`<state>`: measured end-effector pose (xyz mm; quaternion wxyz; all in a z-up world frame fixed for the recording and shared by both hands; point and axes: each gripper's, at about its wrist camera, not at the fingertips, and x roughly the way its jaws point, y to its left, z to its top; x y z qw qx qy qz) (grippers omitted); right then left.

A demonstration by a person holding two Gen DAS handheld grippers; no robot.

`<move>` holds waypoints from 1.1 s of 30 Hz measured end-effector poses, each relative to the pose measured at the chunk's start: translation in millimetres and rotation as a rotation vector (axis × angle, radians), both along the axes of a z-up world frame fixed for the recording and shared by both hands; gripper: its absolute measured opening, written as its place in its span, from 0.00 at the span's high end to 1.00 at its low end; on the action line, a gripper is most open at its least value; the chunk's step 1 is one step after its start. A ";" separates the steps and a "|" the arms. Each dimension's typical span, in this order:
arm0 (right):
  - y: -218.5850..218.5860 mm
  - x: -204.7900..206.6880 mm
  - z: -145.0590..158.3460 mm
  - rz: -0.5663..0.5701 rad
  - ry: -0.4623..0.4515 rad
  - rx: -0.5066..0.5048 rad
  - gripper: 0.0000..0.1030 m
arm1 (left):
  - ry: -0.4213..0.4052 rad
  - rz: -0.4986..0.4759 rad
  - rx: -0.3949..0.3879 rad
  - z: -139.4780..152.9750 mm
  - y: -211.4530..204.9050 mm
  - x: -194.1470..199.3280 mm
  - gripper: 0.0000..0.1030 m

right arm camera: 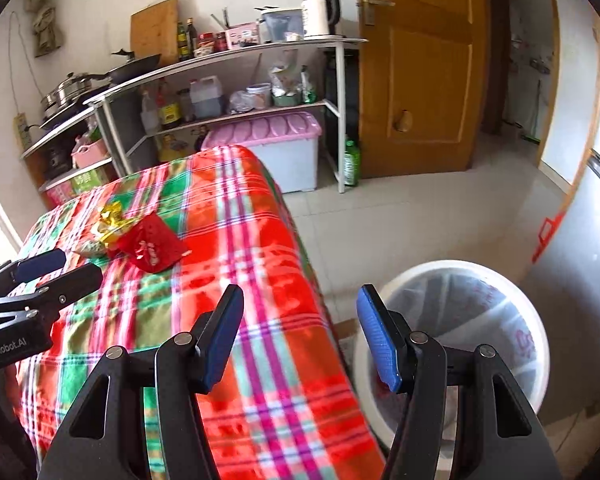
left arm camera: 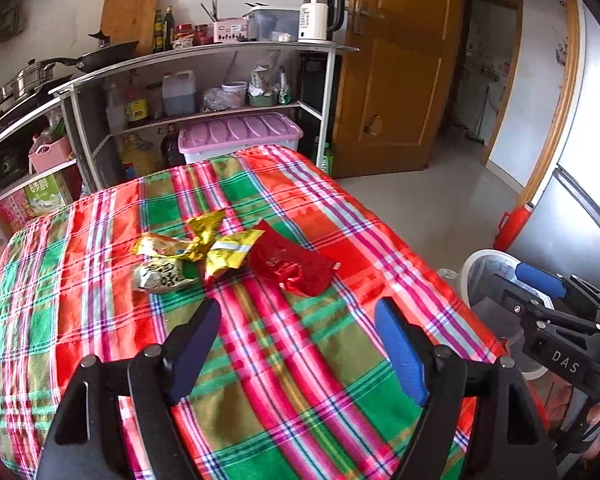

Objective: Collect trash
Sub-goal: 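Move both tools back over the table toward the gold wrappers, then grasp the beige noodle-snack bag with the left tool while the right tool grasps the red packet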

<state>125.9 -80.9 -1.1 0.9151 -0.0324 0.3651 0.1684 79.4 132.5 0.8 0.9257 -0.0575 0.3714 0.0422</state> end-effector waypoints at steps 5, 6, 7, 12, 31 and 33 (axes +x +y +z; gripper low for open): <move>29.6 6.5 -3.0 0.060 0.003 -0.003 0.42 | 0.019 0.052 -0.006 -4.2 32.8 -4.4 0.17; 34.7 7.9 -4.5 0.070 0.009 -0.005 0.42 | 0.020 0.065 -0.003 -4.8 38.6 -5.2 0.17; 40.1 9.5 -5.4 0.079 0.013 -0.006 0.42 | 0.022 0.074 -0.001 -5.7 43.6 -5.6 0.17; 64.1 17.1 -8.3 0.141 0.035 0.012 0.42 | 0.039 0.093 -0.016 -10.0 66.5 -3.9 0.14; 158.3 44.2 -27.8 0.354 0.069 -0.074 0.42 | 0.091 0.150 -0.022 -29.5 127.5 18.7 0.08; 162.6 48.3 -31.2 0.354 0.075 -0.085 0.42 | 0.095 0.148 -0.024 -32.8 128.9 24.3 0.08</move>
